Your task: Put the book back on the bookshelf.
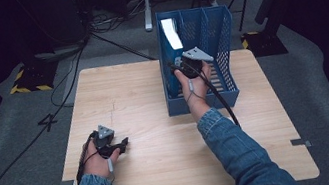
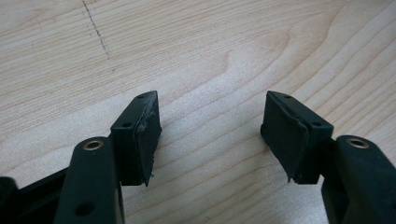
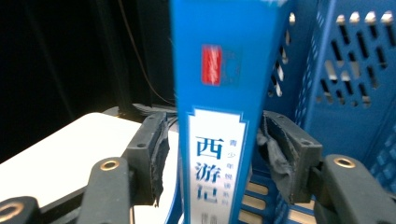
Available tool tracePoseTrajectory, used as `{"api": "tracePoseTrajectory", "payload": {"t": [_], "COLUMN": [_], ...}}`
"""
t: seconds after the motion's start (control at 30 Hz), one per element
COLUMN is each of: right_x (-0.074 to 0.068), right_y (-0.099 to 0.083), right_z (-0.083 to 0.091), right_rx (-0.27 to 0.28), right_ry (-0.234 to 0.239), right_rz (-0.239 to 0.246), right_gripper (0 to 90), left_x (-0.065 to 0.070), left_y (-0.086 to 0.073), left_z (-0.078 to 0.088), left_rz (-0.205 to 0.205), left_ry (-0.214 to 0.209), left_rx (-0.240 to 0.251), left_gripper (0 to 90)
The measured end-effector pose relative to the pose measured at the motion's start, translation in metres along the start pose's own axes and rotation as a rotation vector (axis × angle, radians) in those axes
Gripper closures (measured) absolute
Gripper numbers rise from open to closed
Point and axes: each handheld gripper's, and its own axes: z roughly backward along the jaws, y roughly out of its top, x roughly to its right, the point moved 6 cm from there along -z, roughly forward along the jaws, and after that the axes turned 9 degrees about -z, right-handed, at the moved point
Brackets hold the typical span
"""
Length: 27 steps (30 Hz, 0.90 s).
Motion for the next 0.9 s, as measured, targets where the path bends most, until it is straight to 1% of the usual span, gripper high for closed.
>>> {"api": "tracePoseTrajectory", "payload": {"t": [0.1, 0.2, 0.33, 0.37, 0.43, 0.47, 0.53, 0.6, 0.63, 0.7, 0.8, 0.87, 0.9], "right_x": [0.000, 0.003, 0.014, 0.017, 0.023, 0.025, 0.031, 0.037, 0.040, 0.045, 0.055, 0.062, 0.067], "right_y": [0.007, 0.011, 0.015, 0.016, 0.016, 0.016, 0.013, 0.009, 0.005, -0.003, -0.014, -0.021, -0.025], "right_z": [0.021, 0.042, 0.072, 0.080, 0.096, 0.101, 0.113, 0.125, 0.132, 0.142, 0.156, 0.166, 0.173], "right_rx": [-0.007, -0.032, -0.063, -0.070, -0.088, -0.097, -0.121, -0.131, -0.142, -0.166, -0.201, -0.212, -0.208], "right_ry": [0.029, 0.062, 0.093, 0.096, 0.109, 0.111, 0.124, 0.134, 0.139, 0.150, 0.138, 0.143, 0.146], "right_rz": [0.027, 0.049, 0.060, 0.070, 0.078, 0.083, 0.091, 0.096, 0.107, 0.124, 0.145, 0.141, 0.127], "right_gripper": [41.4, 40.5, 39.6, 39.1, 38.6, 38.1, 37.6, 37.5, 37.6, 37.4, 36.6, 36.2, 36.3], "left_x": [0.001, 0.002, 0.002, 0.002, 0.001, 0.001, 0.000, -0.002, -0.002, -0.003, -0.005, -0.007, -0.007], "left_y": [-0.001, -0.001, 0.000, 0.000, 0.002, 0.003, 0.005, 0.006, 0.007, 0.008, 0.009, 0.010, 0.011], "left_z": [0.000, 0.000, 0.000, -0.001, -0.003, -0.004, -0.007, -0.009, -0.009, -0.011, -0.013, -0.014, -0.015], "left_rz": [-0.012, -0.021, -0.022, -0.019, -0.019, -0.022, -0.022, -0.019, -0.024, -0.020, -0.024, -0.039, -0.037], "left_ry": [0.002, 0.006, 0.005, 0.003, 0.008, 0.006, 0.002, 0.001, -0.002, -0.002, -0.005, -0.019, -0.021], "left_rx": [-0.008, -0.012, -0.012, -0.016, -0.017, -0.018, -0.022, -0.022, -0.025, -0.026, -0.026, -0.031, -0.031], "left_gripper": [35.3, 34.4, 33.8, 33.3, 31.0, 29.8, 27.5, 25.8, 25.0, 23.5, 23.3, 21.0, 20.2]}}
